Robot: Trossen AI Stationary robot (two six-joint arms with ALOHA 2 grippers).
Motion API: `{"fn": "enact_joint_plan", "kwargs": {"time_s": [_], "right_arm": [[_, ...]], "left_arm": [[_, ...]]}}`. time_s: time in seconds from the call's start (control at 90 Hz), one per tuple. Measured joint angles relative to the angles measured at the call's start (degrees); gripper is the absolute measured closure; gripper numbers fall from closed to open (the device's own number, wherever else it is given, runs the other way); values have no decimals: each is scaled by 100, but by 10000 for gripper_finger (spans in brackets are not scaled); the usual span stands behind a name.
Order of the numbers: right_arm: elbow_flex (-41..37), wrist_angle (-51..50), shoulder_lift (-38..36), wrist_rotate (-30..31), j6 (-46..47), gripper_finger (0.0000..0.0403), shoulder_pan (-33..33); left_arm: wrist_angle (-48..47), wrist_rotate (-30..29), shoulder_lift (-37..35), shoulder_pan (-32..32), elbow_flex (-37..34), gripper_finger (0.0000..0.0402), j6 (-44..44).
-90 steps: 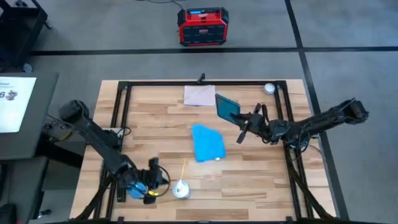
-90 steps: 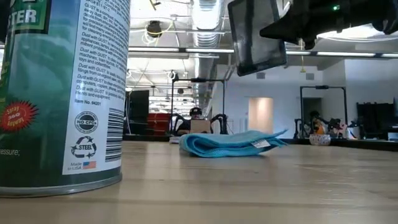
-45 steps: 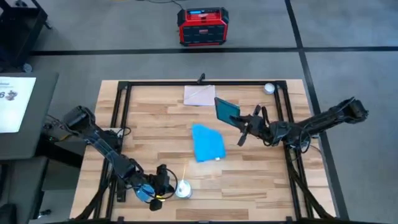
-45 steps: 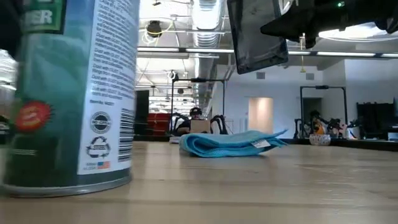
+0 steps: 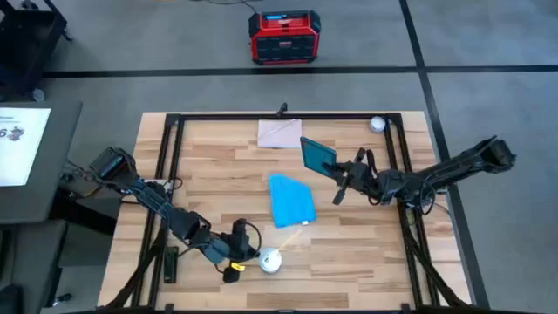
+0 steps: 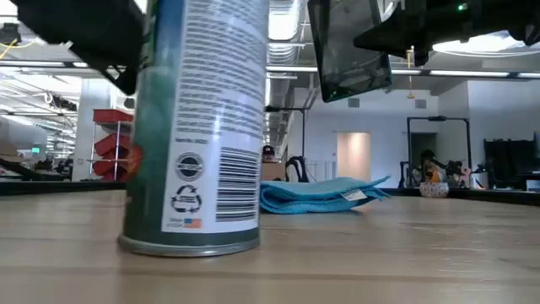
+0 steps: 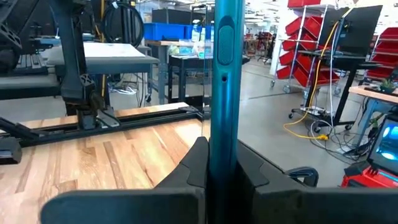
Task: Apply microfiber cloth
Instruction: Spray the back of the tablet using the spray bottle
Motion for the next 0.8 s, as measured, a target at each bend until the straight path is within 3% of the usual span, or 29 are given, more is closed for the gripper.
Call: {"fn": "enact_joint_plan", "kwargs": {"time_s": [0.222, 0.478, 0.678, 0.8], "right_arm": [[0, -24, 0, -1, -2, 393, 4], [0, -21, 0, -2, -11, 393, 143], [0, -19, 0, 2, -9, 393, 155], [0, -12, 0, 2, -9, 393, 155]], "left_arm": [[652, 312, 0, -85, 0, 402, -160], [706, 405, 0, -229, 0, 402, -335], [834, 461, 109, 39, 2, 402, -155], [1066, 782, 385, 234, 2, 402, -151]]}}
